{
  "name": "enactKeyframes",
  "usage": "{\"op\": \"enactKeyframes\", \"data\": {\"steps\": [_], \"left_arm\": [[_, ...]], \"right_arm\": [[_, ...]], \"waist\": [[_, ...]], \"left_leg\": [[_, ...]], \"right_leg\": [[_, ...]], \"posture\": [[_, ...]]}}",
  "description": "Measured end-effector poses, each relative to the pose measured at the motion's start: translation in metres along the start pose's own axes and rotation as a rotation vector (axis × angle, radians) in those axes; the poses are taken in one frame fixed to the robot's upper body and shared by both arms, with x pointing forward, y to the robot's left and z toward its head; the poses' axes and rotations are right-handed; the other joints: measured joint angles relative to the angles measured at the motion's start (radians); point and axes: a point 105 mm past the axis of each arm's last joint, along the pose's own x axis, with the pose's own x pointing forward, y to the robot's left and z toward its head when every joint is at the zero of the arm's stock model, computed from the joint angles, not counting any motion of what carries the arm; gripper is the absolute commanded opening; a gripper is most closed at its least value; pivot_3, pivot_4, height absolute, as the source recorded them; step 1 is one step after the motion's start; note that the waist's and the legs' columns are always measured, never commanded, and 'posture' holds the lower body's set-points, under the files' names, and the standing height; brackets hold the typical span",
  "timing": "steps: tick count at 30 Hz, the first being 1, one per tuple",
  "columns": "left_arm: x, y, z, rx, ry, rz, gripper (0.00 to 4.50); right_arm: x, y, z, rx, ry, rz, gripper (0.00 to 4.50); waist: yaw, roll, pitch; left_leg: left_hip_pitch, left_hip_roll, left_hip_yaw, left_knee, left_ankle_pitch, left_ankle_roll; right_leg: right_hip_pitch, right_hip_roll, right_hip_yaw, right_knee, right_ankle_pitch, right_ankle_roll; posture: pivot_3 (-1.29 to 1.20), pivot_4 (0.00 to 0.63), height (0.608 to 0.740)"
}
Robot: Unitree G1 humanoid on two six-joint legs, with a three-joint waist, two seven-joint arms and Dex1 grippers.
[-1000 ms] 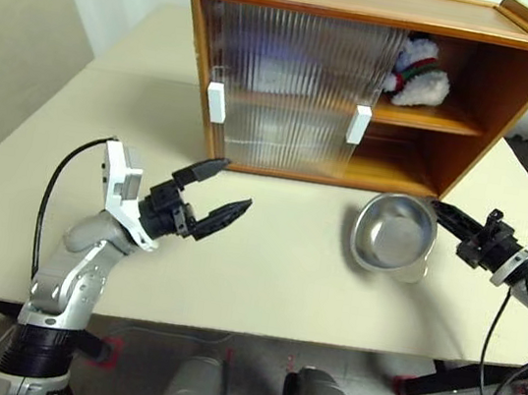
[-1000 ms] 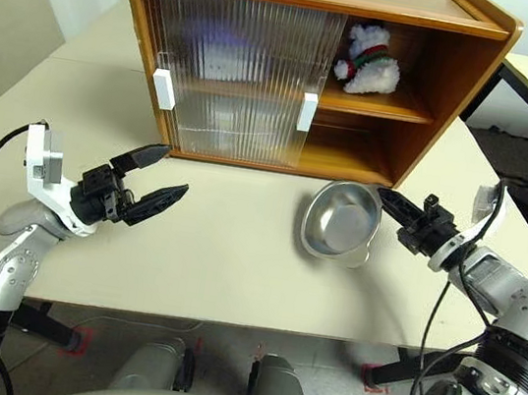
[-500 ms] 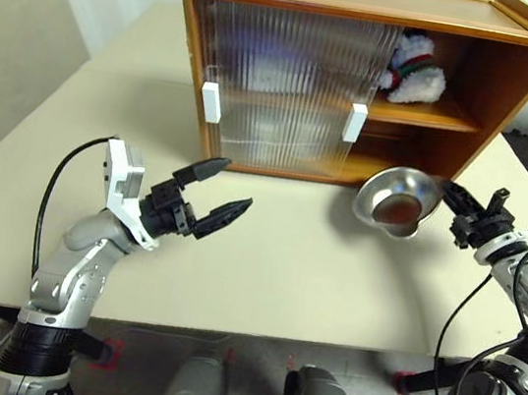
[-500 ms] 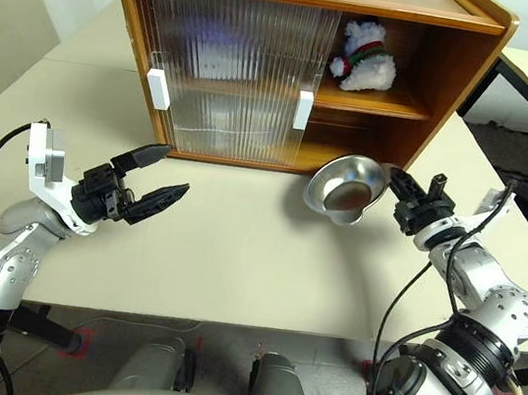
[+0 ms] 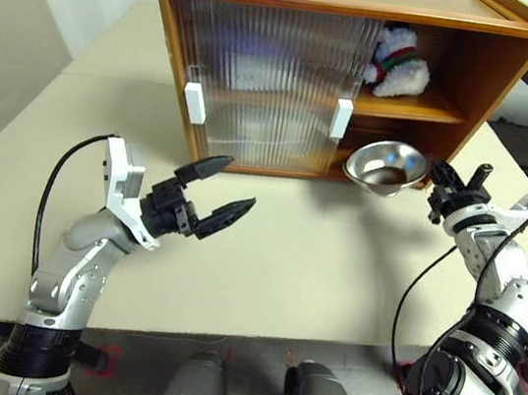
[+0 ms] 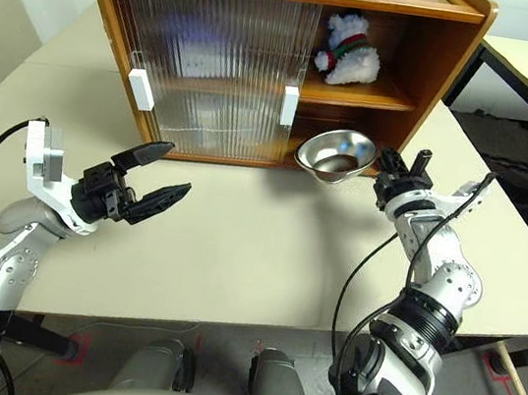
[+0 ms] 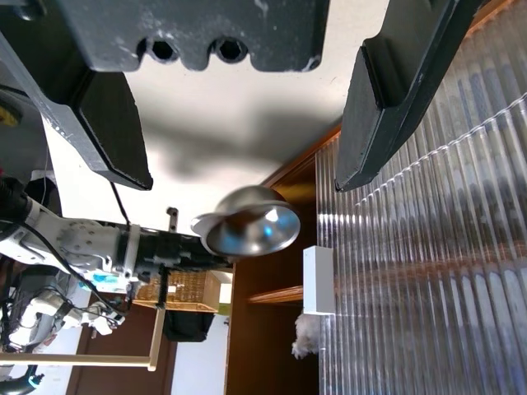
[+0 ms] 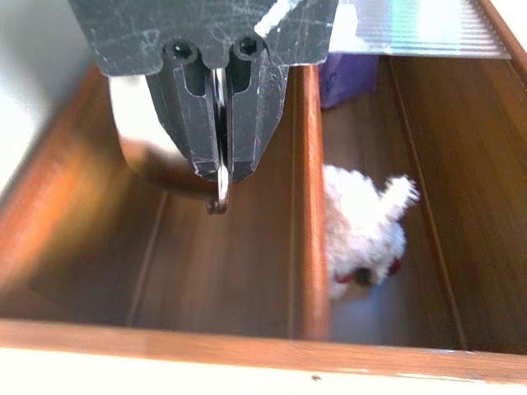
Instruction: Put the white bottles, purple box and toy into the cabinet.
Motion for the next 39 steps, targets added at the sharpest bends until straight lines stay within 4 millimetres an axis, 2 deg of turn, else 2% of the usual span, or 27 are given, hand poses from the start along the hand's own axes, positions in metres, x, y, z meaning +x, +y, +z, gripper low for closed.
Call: {"op": "enactKeyframes", "data": {"steps": [12, 17, 23, 39], "left_arm": [[0.001, 0.001, 0.002, 0.005, -0.003, 0.003, 4.5], [0.002, 0.002, 0.002, 0.002, -0.009, 0.014, 4.5], [0.002, 0.002, 0.002, 0.002, -0.008, 0.014, 4.5], [0.002, 0.0, 0.0, 0.0, -0.013, 0.008, 4.5]], "right_arm": [[0.024, -0.007, -0.003, -0.013, -0.109, -0.068, 0.0], [0.033, -0.016, -0.003, -0.008, -0.165, -0.099, 0.0], [0.043, -0.032, -0.011, -0.004, -0.156, -0.129, 0.0], [0.068, -0.038, -0.023, -0.019, -0.174, -0.19, 0.0]], "waist": [[0.001, 0.001, 0.001], [0.001, 0.001, 0.001], [0.001, 0.001, 0.001], [0.001, 0.001, 0.0]], "left_leg": [[0.0, 0.0, 0.0, 0.0, 0.0, 0.0], [0.0, 0.0, 0.0, 0.0, 0.0, 0.0], [0.0, 0.0, 0.0, 0.0, 0.0, 0.0], [0.001, 0.0, 0.0, 0.0, 0.0, 0.0]], "right_leg": [[0.0, 0.0, 0.0, 0.0, 0.001, -0.002], [0.0, 0.0, 0.0, 0.0, 0.002, -0.003], [0.0, 0.0, 0.0, 0.0, 0.002, -0.004], [0.0, 0.0, 0.0, 0.0, 0.003, -0.004]], "posture": [[0.16, 0.0, 0.74], [0.17, 0.0, 0.74], [0.16, 0.0, 0.74], [0.17, 0.0, 0.74]]}}
